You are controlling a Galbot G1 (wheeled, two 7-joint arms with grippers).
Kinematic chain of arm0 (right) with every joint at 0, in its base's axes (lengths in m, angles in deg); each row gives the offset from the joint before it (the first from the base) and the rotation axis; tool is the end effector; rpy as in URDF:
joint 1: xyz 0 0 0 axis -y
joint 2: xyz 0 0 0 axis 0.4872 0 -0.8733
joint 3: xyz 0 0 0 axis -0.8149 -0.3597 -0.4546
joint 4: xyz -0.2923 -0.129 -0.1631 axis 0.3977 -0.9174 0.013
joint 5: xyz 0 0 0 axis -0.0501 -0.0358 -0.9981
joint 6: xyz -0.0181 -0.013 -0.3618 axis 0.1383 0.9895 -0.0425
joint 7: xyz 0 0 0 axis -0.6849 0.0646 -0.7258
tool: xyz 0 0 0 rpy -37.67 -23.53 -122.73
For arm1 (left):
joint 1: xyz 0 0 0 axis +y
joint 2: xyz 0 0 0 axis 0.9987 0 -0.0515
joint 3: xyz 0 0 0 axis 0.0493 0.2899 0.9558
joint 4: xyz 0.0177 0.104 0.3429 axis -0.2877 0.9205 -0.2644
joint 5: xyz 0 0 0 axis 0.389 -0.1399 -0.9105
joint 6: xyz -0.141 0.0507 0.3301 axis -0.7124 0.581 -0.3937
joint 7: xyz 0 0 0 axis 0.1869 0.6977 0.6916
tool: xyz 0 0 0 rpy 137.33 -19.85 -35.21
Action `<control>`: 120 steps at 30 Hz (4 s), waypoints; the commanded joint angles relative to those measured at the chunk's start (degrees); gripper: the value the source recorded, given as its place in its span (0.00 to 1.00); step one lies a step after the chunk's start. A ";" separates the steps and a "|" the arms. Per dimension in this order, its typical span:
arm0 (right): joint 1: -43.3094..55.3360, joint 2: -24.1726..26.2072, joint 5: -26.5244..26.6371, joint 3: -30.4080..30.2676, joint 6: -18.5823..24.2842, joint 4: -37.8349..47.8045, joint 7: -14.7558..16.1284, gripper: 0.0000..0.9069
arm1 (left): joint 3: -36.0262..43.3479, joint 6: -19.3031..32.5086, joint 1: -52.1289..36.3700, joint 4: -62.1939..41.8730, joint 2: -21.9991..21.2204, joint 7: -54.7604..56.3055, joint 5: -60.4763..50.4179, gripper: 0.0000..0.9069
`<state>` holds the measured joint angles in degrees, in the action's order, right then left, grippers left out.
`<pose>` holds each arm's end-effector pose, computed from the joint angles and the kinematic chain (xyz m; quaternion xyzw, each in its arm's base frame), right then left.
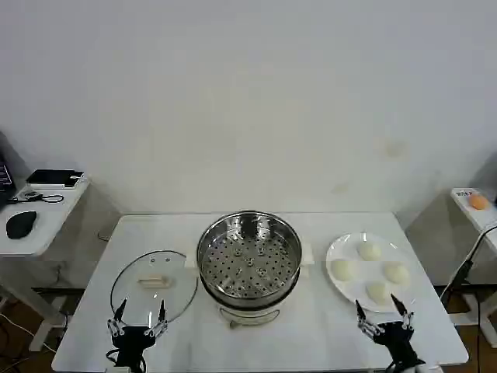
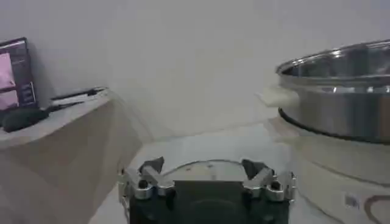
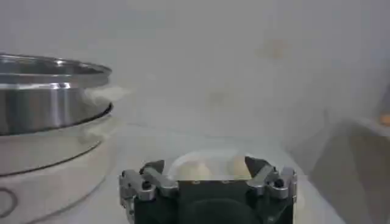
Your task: Take steamed baozi put them in steamer then cover it.
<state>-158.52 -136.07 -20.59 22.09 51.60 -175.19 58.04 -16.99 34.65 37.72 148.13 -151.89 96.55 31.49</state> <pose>0.1457 -0.1388 -0.3270 0.0158 -0.9889 0.1264 0.0768 0.1267 0.0393 -0.3283 0.0540 -0.9848 -0.1089 0.1242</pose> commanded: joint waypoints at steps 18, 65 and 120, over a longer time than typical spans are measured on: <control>36.62 36.43 -35.31 -2.77 -0.97 27.68 37.16 1.00 | 0.21 -5.77 -3.52 -2.21 -1.09 -7.11 -6.29 1.00; 90.70 15.87 -39.74 -64.35 8.05 74.56 52.74 0.93 | -1.54 -5.76 -4.97 -2.92 -2.63 -6.48 -8.64 1.00; 133.02 12.30 -1.77 -106.12 11.59 40.48 50.16 0.68 | -4.06 -6.61 -4.47 -2.90 -1.73 -5.66 -5.03 1.00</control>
<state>-31.84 -119.46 -27.25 -76.39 62.32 -129.50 108.76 -21.00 28.07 33.27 145.09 -153.64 90.89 25.94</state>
